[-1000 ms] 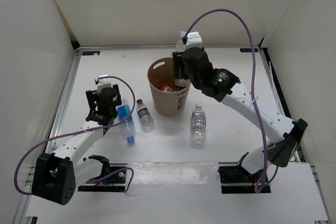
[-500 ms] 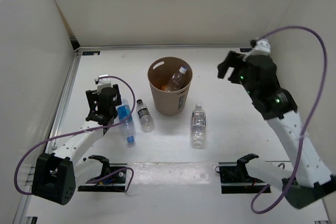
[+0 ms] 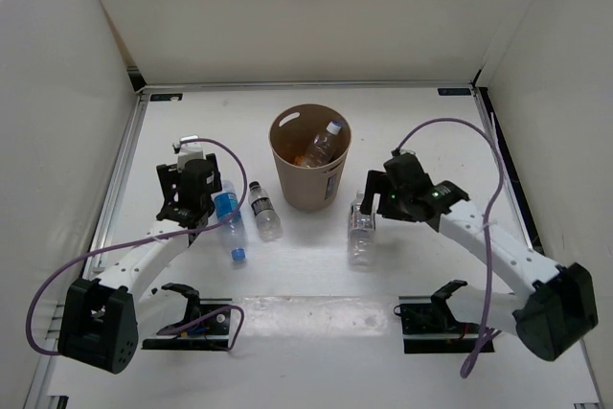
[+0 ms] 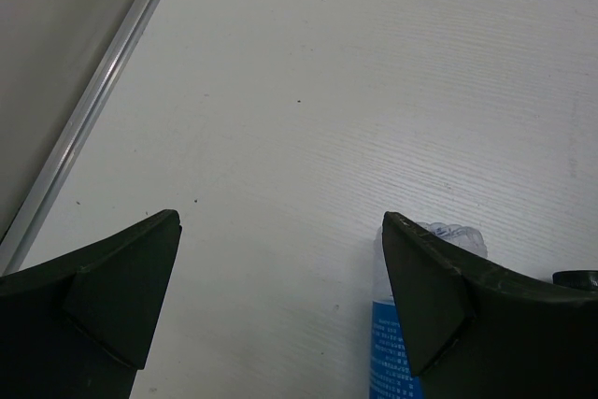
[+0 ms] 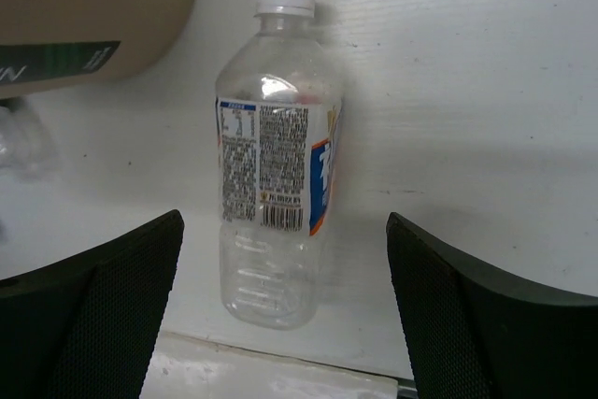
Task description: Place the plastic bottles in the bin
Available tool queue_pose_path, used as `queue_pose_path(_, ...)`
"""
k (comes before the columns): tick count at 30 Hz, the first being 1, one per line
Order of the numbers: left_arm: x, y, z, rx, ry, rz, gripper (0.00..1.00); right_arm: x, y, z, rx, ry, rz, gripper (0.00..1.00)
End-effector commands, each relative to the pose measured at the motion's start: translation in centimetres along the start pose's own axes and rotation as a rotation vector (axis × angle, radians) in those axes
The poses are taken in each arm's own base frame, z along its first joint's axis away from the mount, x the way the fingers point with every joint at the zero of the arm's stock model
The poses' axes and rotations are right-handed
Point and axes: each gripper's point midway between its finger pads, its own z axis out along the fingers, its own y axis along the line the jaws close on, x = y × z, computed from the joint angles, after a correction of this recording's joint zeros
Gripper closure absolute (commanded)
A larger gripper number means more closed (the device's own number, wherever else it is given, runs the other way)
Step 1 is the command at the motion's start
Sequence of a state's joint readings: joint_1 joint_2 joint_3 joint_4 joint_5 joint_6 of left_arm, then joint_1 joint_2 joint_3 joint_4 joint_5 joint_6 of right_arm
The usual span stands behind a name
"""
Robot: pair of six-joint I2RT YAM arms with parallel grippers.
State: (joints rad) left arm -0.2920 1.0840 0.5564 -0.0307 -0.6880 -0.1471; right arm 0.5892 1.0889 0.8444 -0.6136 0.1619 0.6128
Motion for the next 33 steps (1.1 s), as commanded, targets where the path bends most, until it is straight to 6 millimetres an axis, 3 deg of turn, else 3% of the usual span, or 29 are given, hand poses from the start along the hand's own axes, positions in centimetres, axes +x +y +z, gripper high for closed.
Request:
queue_pose_path(1,-1.6,-0.4,-0.3,0.018,-0.029,-0.02,0.0,-0.6,1.3,1.9,0.007,0.001,0.045,0.1)
queue_pose_path(4,-1.7,-0.6,-0.3,0.026,-0.031,-0.019,0.0,0.8,0.9,4.6,0.073,0.099,0.029,0.1)
queue_pose_path(9,-1.7,-0.6,-0.2,0.027,-0.031,-0.019,0.0,2.5,2.7,6.4,0.046,0.194,0.01,0.1)
queue_pose_path(11,-1.6,-0.6,-0.2,0.027,-0.03,-0.013,0.0,3.4,2.5,7.3,0.103,0.227,-0.005,0.1)
queue_pose_path(15,-1.7,-0.9,-0.1,0.036,-0.028,-0.009,0.0,4.1,2.8,8.2,0.124,0.284,-0.004,0.27)
queue_pose_path(19,-1.6,-1.0,0.0,0.037,-0.018,0.004,0.0,4.1,1.9,7.7,0.142,0.299,0.009,0.45)
queue_pose_path(22,-1.7,-1.1,-0.1,0.039,-0.022,0.0,0.0,3.0,0.8,5.8,0.168,0.264,0.024,0.52)
queue_pose_path(24,-1.6,-0.9,0.0,0.035,-0.02,0.0,0.0,0.5,0.2,3.6,0.173,0.162,0.041,0.57)
queue_pose_path(26,-1.7,-0.9,-0.1,0.035,-0.022,-0.001,0.0,-0.9,-0.9,0.7,0.206,0.091,0.051,0.66)
queue_pose_path(27,-1.7,-1.0,0.0,0.036,-0.02,0.0,0.0,-2.1,-0.9,-2.3,0.165,0.01,0.066,0.72)
queue_pose_path(28,-1.7,-0.9,-0.1,0.035,-0.019,0.001,0.0,-4.0,-0.3,-4.0,0.138,-0.069,0.072,0.72)
queue_pose_path(29,-1.8,-1.0,0.0,0.038,-0.023,-0.003,0.0,-4.6,0.2,-5.2,0.109,-0.116,0.064,0.72)
queue_pose_path(30,-1.7,-1.0,0.0,0.037,-0.022,-0.004,0.0,-6.5,0.9,-8.8,0.025,-0.236,0.031,0.72)
queue_pose_path(31,-1.7,-1.1,-0.1,0.041,-0.021,0.001,0.0,-9.0,2.6,-10.7,-0.059,-0.345,0.031,0.74)
queue_pose_path(32,-1.6,-1.1,0.0,0.039,-0.018,0.006,0.0,-9.9,3.8,-12.4,-0.121,-0.406,0.003,0.74)
queue_pose_path(33,-1.7,-1.1,0.0,0.04,-0.019,0.003,0.0,-12.7,5.5,-15.9,-0.231,-0.579,-0.054,0.72)
